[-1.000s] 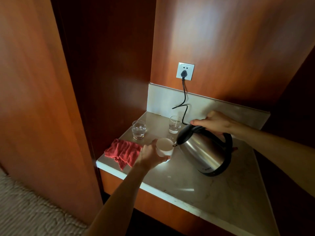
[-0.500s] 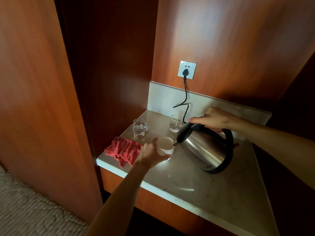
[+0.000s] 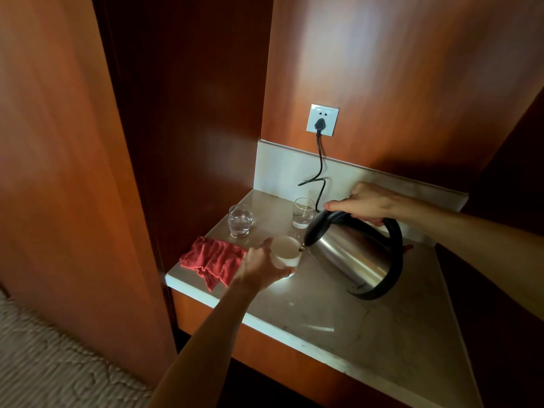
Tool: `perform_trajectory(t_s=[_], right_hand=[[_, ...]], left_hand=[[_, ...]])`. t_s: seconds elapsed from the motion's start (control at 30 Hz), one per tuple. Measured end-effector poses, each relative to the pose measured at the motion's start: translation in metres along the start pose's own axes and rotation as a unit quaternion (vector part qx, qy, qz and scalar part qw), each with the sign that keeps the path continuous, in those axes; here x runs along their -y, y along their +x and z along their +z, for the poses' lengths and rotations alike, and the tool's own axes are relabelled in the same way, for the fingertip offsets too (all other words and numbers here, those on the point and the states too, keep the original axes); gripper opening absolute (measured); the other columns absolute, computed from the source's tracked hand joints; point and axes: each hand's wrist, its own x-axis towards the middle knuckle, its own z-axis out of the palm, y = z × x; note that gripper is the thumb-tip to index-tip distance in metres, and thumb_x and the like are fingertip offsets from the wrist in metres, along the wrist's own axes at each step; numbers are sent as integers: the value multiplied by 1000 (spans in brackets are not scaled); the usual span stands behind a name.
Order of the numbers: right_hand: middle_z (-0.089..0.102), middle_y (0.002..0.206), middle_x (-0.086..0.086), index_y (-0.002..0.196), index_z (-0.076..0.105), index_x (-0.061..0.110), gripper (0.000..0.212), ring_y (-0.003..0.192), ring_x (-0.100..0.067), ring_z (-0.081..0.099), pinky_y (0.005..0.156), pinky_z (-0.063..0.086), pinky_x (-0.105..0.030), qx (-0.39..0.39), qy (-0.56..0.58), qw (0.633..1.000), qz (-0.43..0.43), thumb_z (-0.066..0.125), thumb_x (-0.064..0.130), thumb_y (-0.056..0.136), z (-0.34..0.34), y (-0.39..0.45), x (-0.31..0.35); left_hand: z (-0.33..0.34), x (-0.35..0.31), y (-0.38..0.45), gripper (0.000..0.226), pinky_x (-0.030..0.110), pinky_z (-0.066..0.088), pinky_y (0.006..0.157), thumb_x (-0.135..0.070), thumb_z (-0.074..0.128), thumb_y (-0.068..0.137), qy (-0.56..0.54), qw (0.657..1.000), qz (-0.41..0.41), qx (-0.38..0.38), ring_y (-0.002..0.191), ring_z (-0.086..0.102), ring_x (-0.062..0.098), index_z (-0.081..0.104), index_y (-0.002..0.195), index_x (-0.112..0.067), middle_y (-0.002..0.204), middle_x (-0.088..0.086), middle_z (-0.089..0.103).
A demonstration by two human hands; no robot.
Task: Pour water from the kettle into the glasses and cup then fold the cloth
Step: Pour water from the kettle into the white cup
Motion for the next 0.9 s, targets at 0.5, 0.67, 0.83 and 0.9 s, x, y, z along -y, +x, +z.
perform_trajectory(t_s=[0.5,0.67,0.83,0.9], right_hand=[[51,38,-3,51,55,13,69,34,-20,49,54,46,-28,2,-45,999,-14,64,75,79,-2,1,7],[50,38,-1,53,56,14,68,34,-18,47,54,44,-28,3,-47,999,-13,65,76,79,-3,1,9],[50,38,-1,53,56,14,68,36,-20,49,55,45,-28,12,-54,998,-11,64,76,78,-3,1,12],[48,37,1,52,54,14,67,35,-19,47,54,44,-28,13,-53,998,-11,65,74,80,-4,0,13]], left_hand=[[4,7,3,82,20,43,73,-61,81,61,-1,1000,16,-8,99,68,22,51,130,-28,109,-2,71],[6,9,4,83,25,49,77,-62,81,61,10,999,24,-23,99,68,24,50,130,-28,108,-1,72],[9,12,4,84,22,47,73,-62,81,62,20,998,38,-43,96,69,22,51,131,-27,106,-1,73],[9,12,4,84,22,48,74,-62,81,62,22,998,40,-42,97,69,22,51,132,-25,107,-2,73]])
